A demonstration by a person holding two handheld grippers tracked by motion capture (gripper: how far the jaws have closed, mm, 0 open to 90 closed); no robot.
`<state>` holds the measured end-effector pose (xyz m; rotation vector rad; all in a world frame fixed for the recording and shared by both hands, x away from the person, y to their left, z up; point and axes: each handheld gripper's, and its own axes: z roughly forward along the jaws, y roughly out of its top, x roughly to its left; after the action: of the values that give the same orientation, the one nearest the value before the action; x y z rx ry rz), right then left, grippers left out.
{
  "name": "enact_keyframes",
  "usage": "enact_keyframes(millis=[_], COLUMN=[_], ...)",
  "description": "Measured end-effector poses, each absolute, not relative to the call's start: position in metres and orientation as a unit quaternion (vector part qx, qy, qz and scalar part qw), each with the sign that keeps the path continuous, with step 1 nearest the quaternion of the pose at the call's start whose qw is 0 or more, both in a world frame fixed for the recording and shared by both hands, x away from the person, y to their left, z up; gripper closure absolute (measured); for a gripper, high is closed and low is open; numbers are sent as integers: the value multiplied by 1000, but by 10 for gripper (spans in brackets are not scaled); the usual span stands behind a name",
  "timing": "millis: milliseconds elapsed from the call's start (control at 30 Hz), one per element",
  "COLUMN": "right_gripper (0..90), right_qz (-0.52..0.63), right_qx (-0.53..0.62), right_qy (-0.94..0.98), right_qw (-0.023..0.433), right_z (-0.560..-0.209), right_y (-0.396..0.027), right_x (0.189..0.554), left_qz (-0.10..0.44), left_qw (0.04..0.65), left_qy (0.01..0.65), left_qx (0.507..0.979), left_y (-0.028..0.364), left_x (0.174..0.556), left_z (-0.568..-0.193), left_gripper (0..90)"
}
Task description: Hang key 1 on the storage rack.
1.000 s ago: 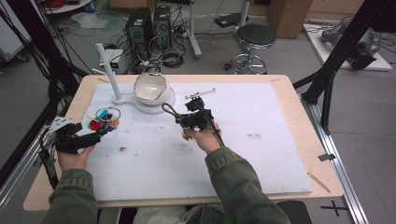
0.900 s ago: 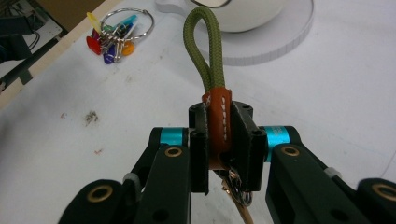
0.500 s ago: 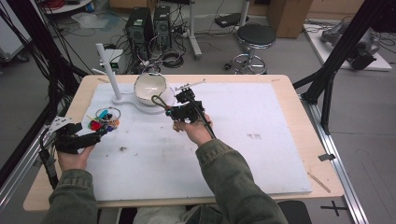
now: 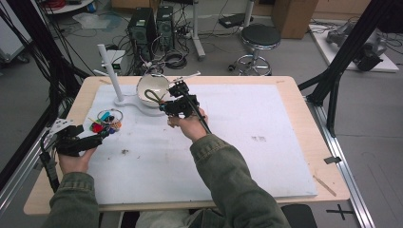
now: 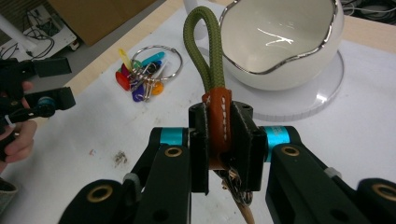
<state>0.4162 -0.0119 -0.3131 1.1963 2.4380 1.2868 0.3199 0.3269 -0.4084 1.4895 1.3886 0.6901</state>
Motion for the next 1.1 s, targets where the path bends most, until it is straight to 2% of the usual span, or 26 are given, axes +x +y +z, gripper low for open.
enact_keyframes(millis=[733,1100], right_gripper=[777,778], right_qz=[425,431], right_qx=[384,380], right_qy=[815,814], right_qw=[87,80], right_z=[-288,-275], right_y=[19,38], right_x=[432,442], left_qz=[280,278], left_qw=[474,476], left_qy=[570,570], left_qx=[610,610], left_y=[328,329], left_x=[320,321], left_z=[-409,-409], left_gripper=[17,17])
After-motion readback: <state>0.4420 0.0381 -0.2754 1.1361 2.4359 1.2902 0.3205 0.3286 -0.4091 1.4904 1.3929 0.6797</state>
